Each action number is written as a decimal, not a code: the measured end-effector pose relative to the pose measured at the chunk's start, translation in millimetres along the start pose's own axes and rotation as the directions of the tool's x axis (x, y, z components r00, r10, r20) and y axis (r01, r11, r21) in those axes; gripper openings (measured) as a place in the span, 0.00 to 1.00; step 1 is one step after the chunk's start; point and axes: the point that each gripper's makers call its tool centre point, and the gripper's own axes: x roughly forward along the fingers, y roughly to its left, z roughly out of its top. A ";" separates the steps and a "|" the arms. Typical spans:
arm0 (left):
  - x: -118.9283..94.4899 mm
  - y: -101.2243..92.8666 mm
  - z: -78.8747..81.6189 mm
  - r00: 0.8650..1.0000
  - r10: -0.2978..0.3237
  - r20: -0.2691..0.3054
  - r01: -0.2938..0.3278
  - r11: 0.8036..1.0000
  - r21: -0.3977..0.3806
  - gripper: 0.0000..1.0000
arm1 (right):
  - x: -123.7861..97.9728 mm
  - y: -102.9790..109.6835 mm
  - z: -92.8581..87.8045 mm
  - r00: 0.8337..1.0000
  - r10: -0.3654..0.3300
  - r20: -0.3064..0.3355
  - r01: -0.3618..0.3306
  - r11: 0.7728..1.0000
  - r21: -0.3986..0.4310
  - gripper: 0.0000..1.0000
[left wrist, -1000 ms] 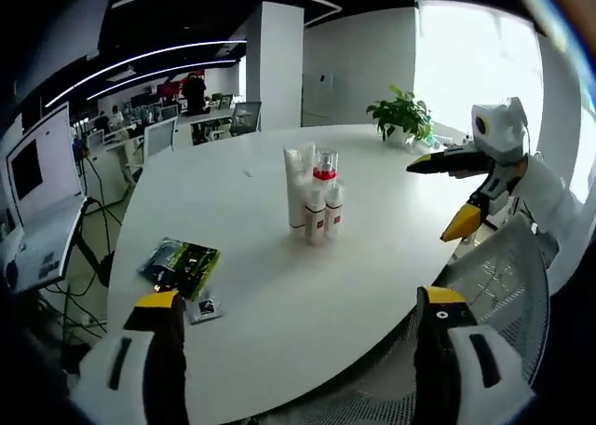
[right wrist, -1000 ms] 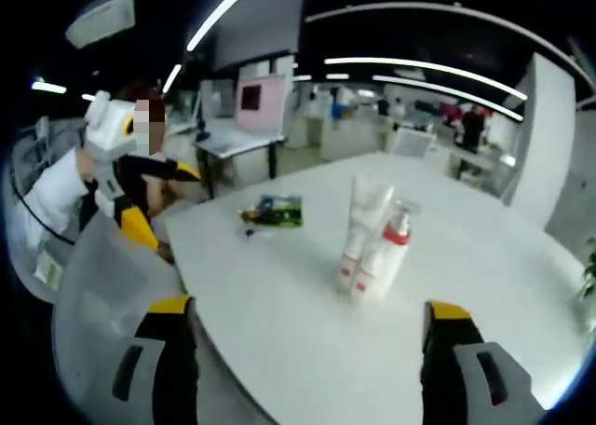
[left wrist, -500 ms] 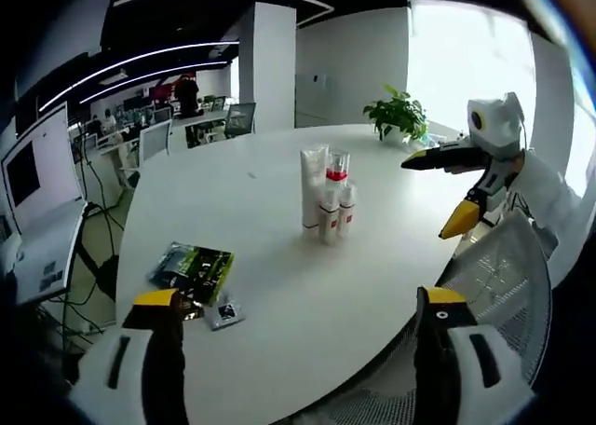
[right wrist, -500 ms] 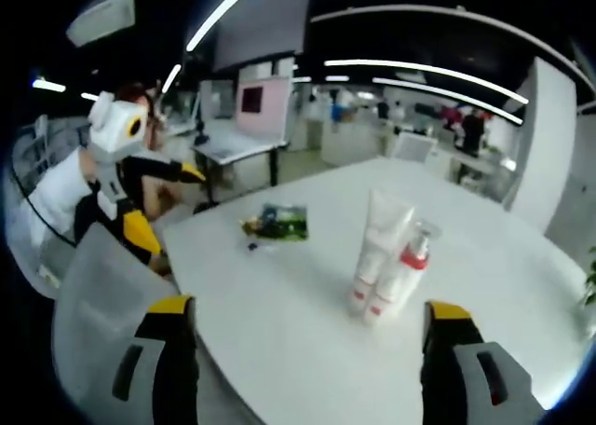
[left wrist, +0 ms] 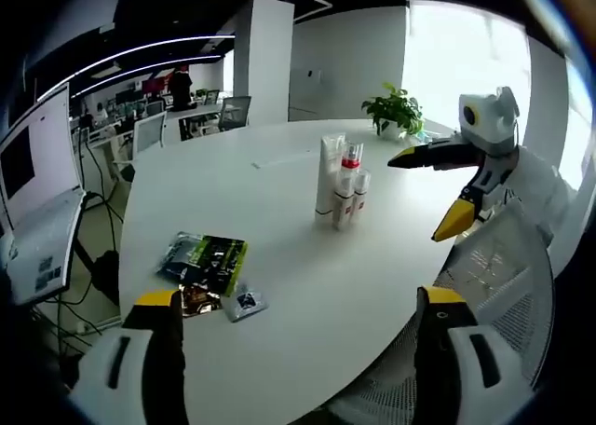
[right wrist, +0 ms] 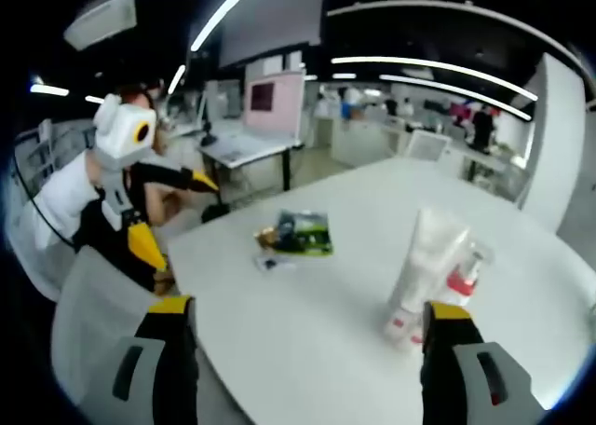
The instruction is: Arrange the skincare products in the storage area until every visible bottle or jar stands upright without overlapping.
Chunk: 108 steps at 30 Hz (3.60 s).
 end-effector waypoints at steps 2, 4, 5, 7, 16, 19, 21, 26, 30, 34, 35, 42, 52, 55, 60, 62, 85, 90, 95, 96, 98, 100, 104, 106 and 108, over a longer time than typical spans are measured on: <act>-1.2 7.3 -0.2 1.000 0.004 0.010 -0.004 1.000 -0.008 0.99 | 7.4 5.5 5.3 1.000 0.010 0.005 -0.010 1.000 -0.008 1.00; -2.4 13.0 -0.2 1.000 0.010 0.015 -0.010 1.000 -0.015 0.99 | 14.5 8.7 8.5 1.000 0.016 0.006 -0.016 1.000 -0.020 1.00; -2.9 15.1 -0.1 1.000 0.010 0.018 -0.010 1.000 -0.013 0.99 | 18.2 9.8 9.2 1.000 0.019 0.002 -0.019 0.999 -0.027 1.00; -4.1 19.4 0.1 1.000 0.005 0.026 -0.005 1.000 -0.008 0.99 | 26.1 13.0 9.7 1.000 0.024 -0.014 -0.024 0.999 -0.043 1.00; -7.6 37.6 -1.6 0.999 -0.009 0.042 0.008 1.000 0.009 0.99 | 53.7 19.2 21.6 0.999 0.039 0.007 -0.039 0.999 -0.029 1.00; -8.2 39.5 -1.4 0.999 -0.013 0.047 0.013 1.000 0.007 0.99 | 61.7 18.5 23.4 0.999 0.043 -0.003 -0.043 0.998 -0.037 0.99; -9.2 39.6 -0.8 0.998 -0.017 0.057 0.017 1.000 0.007 0.99 | 67.1 17.9 24.6 0.999 0.046 -0.007 -0.046 0.998 -0.040 0.99; -12.4 42.3 -3.7 0.998 -0.014 0.069 0.015 1.000 -0.010 0.99 | 80.6 16.1 28.4 0.999 0.042 -0.006 -0.042 0.998 -0.040 0.99; -12.5 45.9 -5.9 0.998 -0.020 0.065 0.021 1.000 -0.014 0.99 | 89.8 14.0 31.4 0.999 0.036 -0.008 -0.036 0.999 -0.031 0.99; -14.2 48.8 -6.7 0.997 -0.017 0.075 0.018 1.000 -0.023 0.99 | 97.3 13.0 28.8 0.999 0.043 -0.033 -0.044 0.998 -0.033 0.99; -14.1 49.4 -7.0 0.997 -0.016 0.075 0.018 1.000 -0.026 0.99 | 98.7 13.1 29.1 0.998 0.046 -0.033 -0.047 0.998 -0.032 0.99; -12.3 48.4 -7.4 0.997 -0.023 0.076 0.025 0.999 -0.026 0.99 | 113.8 7.7 29.6 0.998 0.040 -0.038 -0.041 0.999 -0.026 0.99; -13.5 47.3 -9.4 0.997 -0.022 0.071 0.024 0.999 -0.032 0.99 | 135.9 1.9 24.2 0.997 0.034 -0.065 -0.036 0.999 -0.021 0.97; -12.4 48.6 -9.8 0.997 -0.024 0.072 0.027 0.999 -0.038 0.99 | 141.8 -1.3 22.2 0.997 0.031 -0.072 -0.032 0.999 -0.012 0.96; -10.7 47.7 -10.8 0.998 -0.026 0.063 0.028 0.999 -0.037 0.99 | 150.1 -5.2 16.5 0.996 0.023 -0.091 -0.024 1.000 -0.010 0.93; -10.4 47.4 -10.3 0.998 -0.025 0.063 0.028 0.999 -0.036 0.99 | 151.8 -6.6 16.7 0.996 0.022 -0.087 -0.021 1.000 0.002 0.92; -9.7 46.0 -12.4 0.998 -0.020 0.063 0.023 0.998 -0.050 0.99 | 187.8 -28.8 6.1 0.995 -0.014 -0.097 0.022 0.996 0.088 0.68; -10.0 44.3 -13.3 0.998 -0.024 0.064 0.027 0.998 -0.051 0.99 | 199.0 -28.8 -1.8 0.995 -0.009 -0.104 0.022 0.991 0.131 0.58; -8.6 46.3 -16.2 0.998 -0.026 0.055 0.029 0.998 -0.057 0.99 | 210.3 -26.1 0.5 0.998 0.014 -0.066 -0.001 0.981 0.192 0.44; -8.7 46.7 -16.6 0.998 -0.025 0.055 0.028 0.998 -0.057 0.99 | 212.6 -26.7 -0.5 0.997 0.017 -0.072 -0.003 0.981 0.192 0.44; -8.0 48.9 -17.5 0.998 -0.024 0.056 0.028 0.998 -0.063 0.99 | 217.5 -26.7 -4.2 0.996 0.019 -0.089 -0.002 0.983 0.185 0.43; -7.7 50.7 -18.9 0.998 -0.024 0.053 0.027 0.997 -0.067 0.99 | 221.0 -26.7 -7.0 0.995 0.025 -0.097 -0.006 0.982 0.190 0.40; -6.9 53.9 -21.5 0.999 -0.024 0.049 0.027 0.997 -0.074 0.99 | 228.5 -29.5 -13.6 0.993 0.025 -0.114 0.000 0.977 0.214 0.34; -6.0 54.4 -22.8 0.999 -0.024 0.046 0.028 0.996 -0.079 0.99 | 231.8 -30.2 -15.7 0.992 0.023 -0.122 0.003 0.978 0.210 0.33; -5.6 54.0 -24.0 0.999 -0.029 0.044 0.032 0.996 -0.084 0.99 | 235.1 -32.1 -17.5 0.991 0.018 -0.132 0.010 0.979 0.205 0.32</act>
